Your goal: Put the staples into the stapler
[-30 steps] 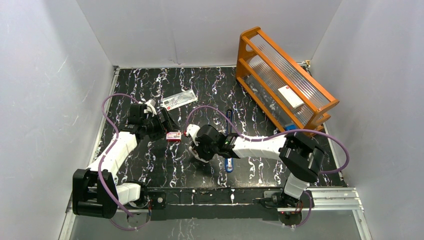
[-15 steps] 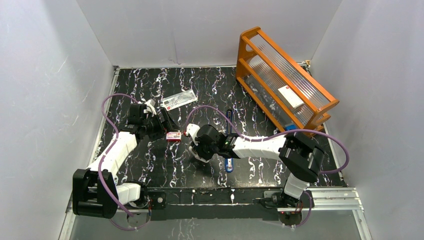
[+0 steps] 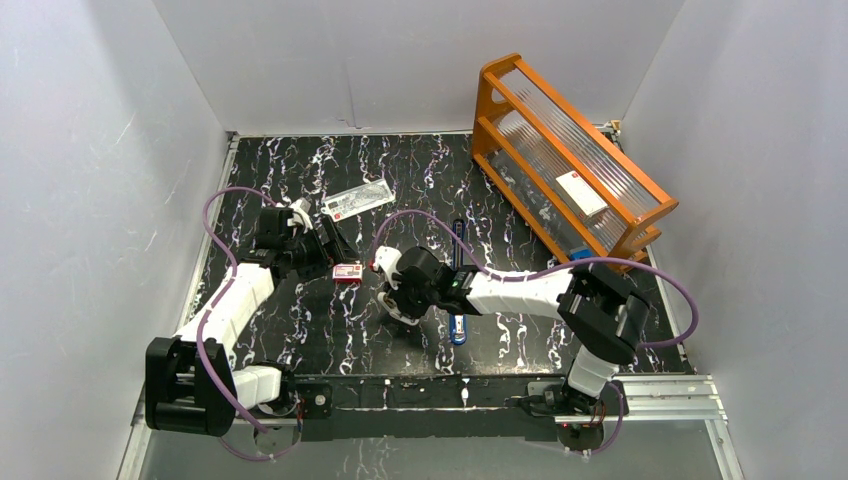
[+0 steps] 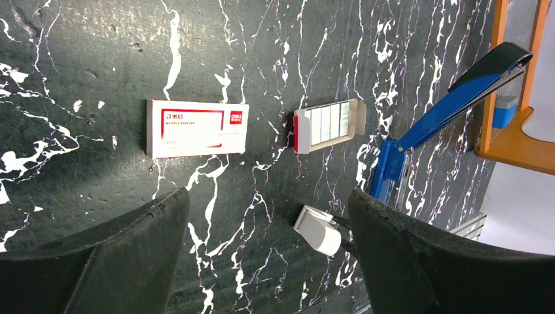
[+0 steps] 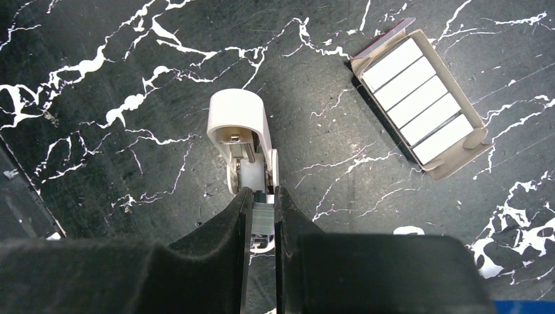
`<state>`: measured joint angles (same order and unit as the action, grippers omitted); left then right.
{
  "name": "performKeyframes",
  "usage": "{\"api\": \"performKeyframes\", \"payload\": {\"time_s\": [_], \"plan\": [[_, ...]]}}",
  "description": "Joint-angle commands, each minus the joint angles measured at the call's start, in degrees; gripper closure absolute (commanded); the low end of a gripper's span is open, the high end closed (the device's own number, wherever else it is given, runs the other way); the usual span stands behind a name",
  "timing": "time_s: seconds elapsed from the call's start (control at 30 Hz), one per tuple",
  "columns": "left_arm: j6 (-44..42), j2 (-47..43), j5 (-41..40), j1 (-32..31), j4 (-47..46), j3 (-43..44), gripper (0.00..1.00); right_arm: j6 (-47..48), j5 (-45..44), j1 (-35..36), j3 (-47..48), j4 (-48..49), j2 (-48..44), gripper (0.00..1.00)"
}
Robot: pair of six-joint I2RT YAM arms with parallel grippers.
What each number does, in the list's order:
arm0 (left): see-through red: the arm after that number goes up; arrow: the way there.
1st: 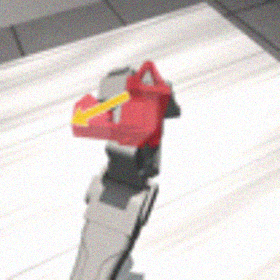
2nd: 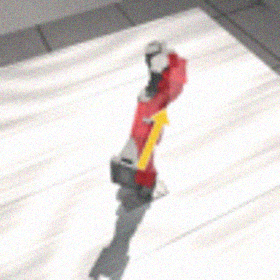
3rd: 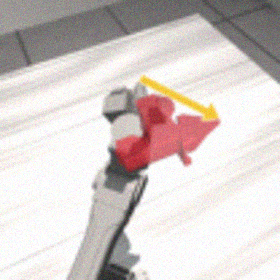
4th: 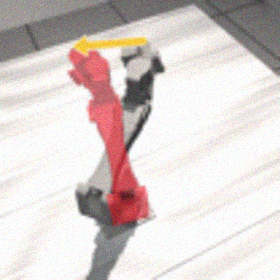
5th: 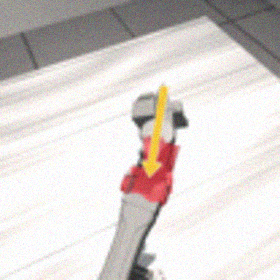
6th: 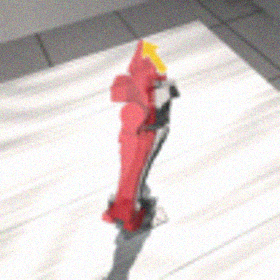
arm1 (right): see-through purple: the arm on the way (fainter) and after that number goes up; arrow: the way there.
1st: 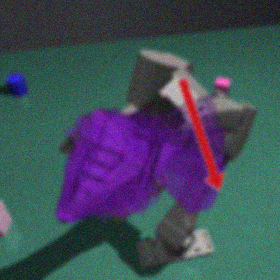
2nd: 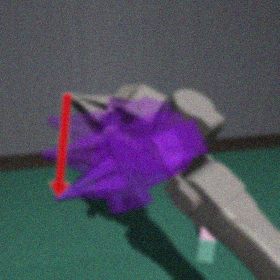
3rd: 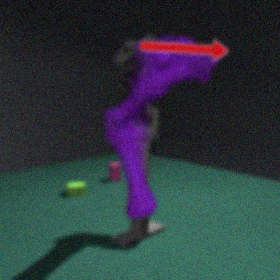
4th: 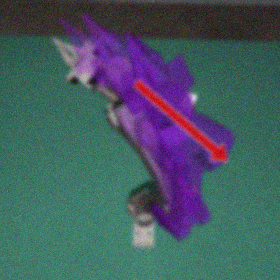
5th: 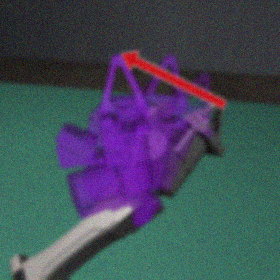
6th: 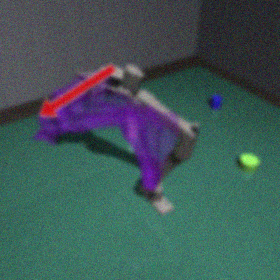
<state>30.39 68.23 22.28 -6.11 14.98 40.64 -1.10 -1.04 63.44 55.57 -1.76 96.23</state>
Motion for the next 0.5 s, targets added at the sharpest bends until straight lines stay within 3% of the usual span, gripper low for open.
{"api": "performKeyframes", "payload": {"time_s": [0.0,0.47], "plan": [[-1.11,0.15,0.0,0.31,-0.39,-0.31,0.13,1.02,3.0,-0.33,0.0,2.36,-0.51,0.8],[-1.12,0.24,-0.22,0.39,-0.36,-0.44,0.13,0.95,2.12,-0.42,-0.23,2.94,-3.77,0.81]]}}
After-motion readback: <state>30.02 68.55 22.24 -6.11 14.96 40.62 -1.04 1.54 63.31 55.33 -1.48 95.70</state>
